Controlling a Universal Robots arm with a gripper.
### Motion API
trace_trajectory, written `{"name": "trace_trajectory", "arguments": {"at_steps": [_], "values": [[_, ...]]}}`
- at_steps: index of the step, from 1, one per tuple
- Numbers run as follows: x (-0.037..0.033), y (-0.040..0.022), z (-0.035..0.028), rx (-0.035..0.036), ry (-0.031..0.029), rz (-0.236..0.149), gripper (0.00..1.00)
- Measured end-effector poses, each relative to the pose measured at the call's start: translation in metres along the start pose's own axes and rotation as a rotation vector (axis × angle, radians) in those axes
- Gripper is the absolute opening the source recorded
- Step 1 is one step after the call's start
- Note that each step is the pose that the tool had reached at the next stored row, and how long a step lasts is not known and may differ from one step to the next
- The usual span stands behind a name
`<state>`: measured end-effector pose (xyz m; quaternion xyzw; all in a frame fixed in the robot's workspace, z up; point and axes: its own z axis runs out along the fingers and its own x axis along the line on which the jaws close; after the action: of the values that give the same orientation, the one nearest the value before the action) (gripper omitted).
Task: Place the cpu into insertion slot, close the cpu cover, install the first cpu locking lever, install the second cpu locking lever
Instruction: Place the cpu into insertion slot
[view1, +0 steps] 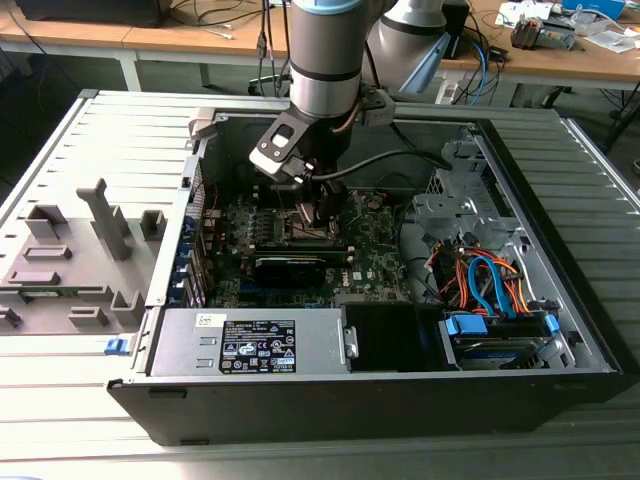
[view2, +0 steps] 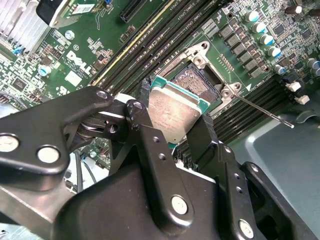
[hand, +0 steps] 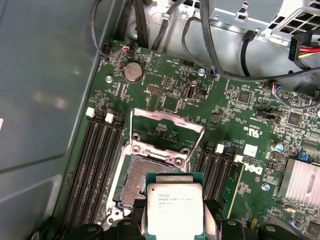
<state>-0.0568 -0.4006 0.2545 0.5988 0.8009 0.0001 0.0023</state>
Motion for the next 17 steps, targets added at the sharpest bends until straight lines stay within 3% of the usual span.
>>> {"name": "trace_trajectory", "arguments": {"at_steps": [8,17], "values": [[0.0,0.0,0.0001,0.0002,-0.0003,0.044,0.54],[0.0,0.0,0.0003,0.0003,-0.0004,0.06,0.54]]}}
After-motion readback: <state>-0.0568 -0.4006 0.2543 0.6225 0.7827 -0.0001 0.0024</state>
